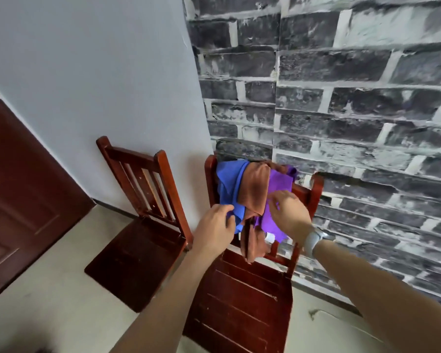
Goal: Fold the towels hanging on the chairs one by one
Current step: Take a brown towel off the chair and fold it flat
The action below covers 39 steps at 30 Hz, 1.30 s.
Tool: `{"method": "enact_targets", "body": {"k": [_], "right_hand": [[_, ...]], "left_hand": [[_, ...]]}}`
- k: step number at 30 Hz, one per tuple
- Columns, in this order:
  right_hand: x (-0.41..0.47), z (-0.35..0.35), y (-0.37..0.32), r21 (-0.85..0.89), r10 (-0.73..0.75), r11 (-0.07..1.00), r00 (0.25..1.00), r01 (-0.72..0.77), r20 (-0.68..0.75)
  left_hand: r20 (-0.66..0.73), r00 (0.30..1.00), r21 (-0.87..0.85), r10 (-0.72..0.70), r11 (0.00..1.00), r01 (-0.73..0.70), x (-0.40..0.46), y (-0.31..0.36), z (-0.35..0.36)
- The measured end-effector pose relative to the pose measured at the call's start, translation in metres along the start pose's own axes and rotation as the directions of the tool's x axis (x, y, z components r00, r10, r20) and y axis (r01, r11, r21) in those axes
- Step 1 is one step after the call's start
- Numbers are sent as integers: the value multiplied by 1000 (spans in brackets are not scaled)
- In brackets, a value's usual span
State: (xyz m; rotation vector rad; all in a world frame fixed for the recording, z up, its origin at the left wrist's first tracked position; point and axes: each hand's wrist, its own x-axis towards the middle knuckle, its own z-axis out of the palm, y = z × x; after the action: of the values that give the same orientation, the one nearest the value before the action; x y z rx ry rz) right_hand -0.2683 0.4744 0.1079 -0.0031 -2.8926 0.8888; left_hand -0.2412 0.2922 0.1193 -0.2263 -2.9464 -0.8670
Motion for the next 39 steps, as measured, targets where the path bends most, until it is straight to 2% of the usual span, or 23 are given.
{"method": "enact_targets", "body": {"k": [4, 6, 9, 11, 13, 15, 18, 20, 21, 23, 25, 26, 27, 29, 30, 31, 34, 35, 39], "right_hand": [[58, 12, -8, -118, 35, 992, 997, -43, -73], [85, 20, -14, -160, 95, 981, 991, -110, -97], [103, 26, -20, -256, 164, 952, 986, -167, -34], [113, 34, -26, -332, 164, 927, 985, -173, -54], [116, 37, -29, -313, 159, 931, 980, -190, -123], [118, 33, -28, -166, 208, 957, 961, -238, -180], [121, 13, -30, 212, 347, 931, 902, -297, -257], [119, -5, -34, 466, 387, 853, 883, -234, -267], [118, -12, -38, 567, 402, 799, 880, -202, -253], [115, -21, -44, 697, 425, 700, 875, -154, -233], [109, -24, -47, 747, 411, 657, 878, -100, -244], [104, -25, -48, 721, 368, 688, 897, -85, -245], [98, -23, -47, 642, 291, 762, 931, -85, -221], [84, -14, -39, 361, 176, 921, 984, -150, -41], [78, -7, -33, 224, 164, 959, 985, -172, 51], [74, 0, -25, 123, 170, 976, 982, -179, 81], [76, 10, -19, -32, 240, 970, 969, -242, -67], [78, 12, -21, -70, 237, 968, 969, -242, -68], [89, 27, -29, -366, 237, 911, 967, -188, 95]], "left_hand": [[59, 991, 90, 124, 988, -129, 68, -17, -1], [114, 972, 144, 204, 965, -219, 105, -28, 1], [157, 950, 211, 270, 931, -299, 139, -36, 6], [79, 914, 239, 397, 883, -404, 159, -44, 9], [41, 891, 239, 452, 861, -448, 173, -56, 15], [41, 893, 247, 448, 862, -443, 177, -65, 16], [41, 888, 251, 459, 855, -454, 182, -69, 14], [92, 899, 186, 428, 880, -438, 185, -67, 10], [163, 905, 173, 394, 891, -419, 187, -66, 8], [248, 903, 171, 352, 901, -398, 193, -64, 4], [277, 906, 166, 321, 912, -374, 198, -61, 1], [299, 905, 179, 302, 914, -364, 200, -58, 1], [313, 906, 196, 285, 914, -355, 201, -56, 2], [296, 915, 233, 275, 908, -348, 200, -52, 7], [267, 925, 251, 271, 907, -339, 199, -49, 8], [235, 934, 262, 269, 908, -327, 198, -48, 10], [184, 943, 249, 276, 915, -317, 197, -47, 15], [179, 946, 226, 271, 924, -308, 197, -47, 15], [172, 971, -1, 168, 985, -171, 202, -50, 9]]}}
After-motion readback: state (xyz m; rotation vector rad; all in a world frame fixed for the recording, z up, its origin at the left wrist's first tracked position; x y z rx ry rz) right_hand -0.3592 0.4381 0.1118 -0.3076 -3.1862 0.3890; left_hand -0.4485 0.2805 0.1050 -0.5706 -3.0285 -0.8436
